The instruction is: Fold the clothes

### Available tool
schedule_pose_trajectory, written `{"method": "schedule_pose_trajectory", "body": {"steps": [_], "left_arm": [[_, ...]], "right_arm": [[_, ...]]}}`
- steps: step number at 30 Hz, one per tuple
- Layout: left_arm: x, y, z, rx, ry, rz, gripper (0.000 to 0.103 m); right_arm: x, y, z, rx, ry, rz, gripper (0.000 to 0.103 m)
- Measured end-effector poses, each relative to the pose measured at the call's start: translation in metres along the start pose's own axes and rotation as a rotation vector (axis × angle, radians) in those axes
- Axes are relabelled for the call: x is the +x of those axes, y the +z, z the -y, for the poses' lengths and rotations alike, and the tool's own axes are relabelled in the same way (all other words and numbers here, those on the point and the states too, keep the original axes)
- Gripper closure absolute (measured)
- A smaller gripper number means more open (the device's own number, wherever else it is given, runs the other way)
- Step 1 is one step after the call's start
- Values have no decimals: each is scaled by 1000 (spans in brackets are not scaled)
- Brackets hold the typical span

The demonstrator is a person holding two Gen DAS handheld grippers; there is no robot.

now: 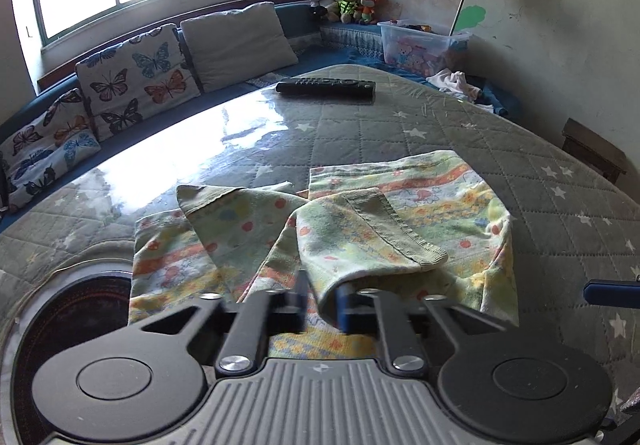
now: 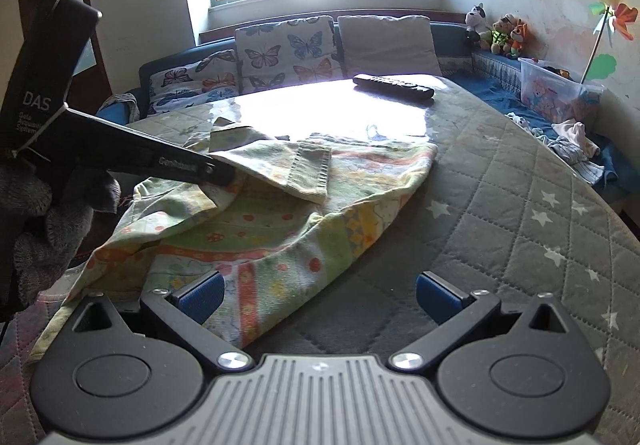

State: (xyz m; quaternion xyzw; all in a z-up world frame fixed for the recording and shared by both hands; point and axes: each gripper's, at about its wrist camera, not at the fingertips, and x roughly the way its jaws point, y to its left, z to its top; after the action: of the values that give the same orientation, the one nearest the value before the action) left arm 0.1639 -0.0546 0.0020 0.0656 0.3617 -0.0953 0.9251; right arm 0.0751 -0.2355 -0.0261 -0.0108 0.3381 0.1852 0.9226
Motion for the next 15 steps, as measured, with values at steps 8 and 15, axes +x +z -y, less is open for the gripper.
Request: {"method": "schedule_pose_trajectory", "body": {"steps": [8, 15], "left_arm": [[-40, -3, -32, -62, 107, 103, 101], [-71, -15, -71, -155, 205, 144, 102]], "right_arm": [[4, 4, -2, -1, 6, 3, 0], [6, 15, -16, -29, 20, 24, 0]]}}
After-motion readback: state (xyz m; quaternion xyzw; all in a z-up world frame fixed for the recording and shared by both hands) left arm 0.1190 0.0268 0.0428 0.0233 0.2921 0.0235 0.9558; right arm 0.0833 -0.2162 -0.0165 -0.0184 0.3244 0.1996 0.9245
